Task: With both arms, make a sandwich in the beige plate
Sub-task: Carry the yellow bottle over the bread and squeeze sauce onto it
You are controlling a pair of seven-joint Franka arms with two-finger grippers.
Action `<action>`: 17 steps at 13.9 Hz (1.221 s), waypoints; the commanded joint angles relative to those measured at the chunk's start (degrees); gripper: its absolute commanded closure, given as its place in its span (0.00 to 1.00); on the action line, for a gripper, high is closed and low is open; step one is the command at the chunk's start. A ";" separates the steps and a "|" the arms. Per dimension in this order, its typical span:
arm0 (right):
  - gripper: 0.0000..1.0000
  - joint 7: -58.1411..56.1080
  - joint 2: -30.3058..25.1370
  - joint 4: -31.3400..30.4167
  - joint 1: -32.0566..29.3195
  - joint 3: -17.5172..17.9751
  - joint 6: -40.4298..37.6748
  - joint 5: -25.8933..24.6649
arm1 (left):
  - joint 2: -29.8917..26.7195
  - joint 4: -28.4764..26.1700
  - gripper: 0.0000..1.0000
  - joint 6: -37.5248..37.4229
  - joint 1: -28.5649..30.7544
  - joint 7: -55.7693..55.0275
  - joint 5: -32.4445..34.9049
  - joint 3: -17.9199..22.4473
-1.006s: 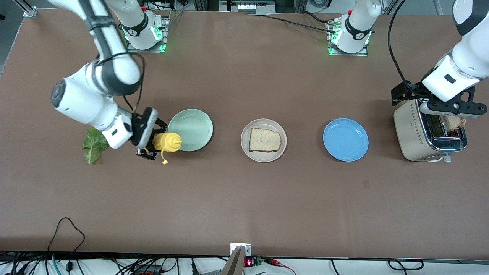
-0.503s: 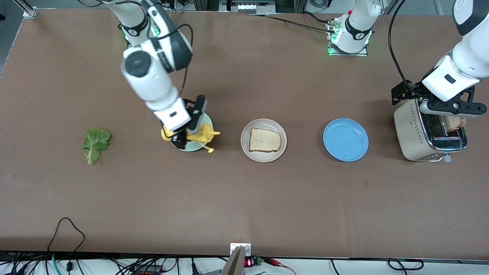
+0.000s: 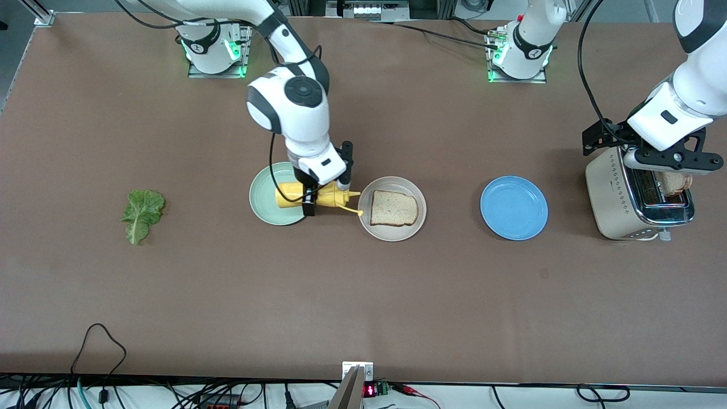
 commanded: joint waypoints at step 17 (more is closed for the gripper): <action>0.58 8.27 10.64 13.88 3.71 -0.98 -9.30 -7.71 | -0.48 0.03 0.00 -0.70 0.29 1.38 -0.72 0.29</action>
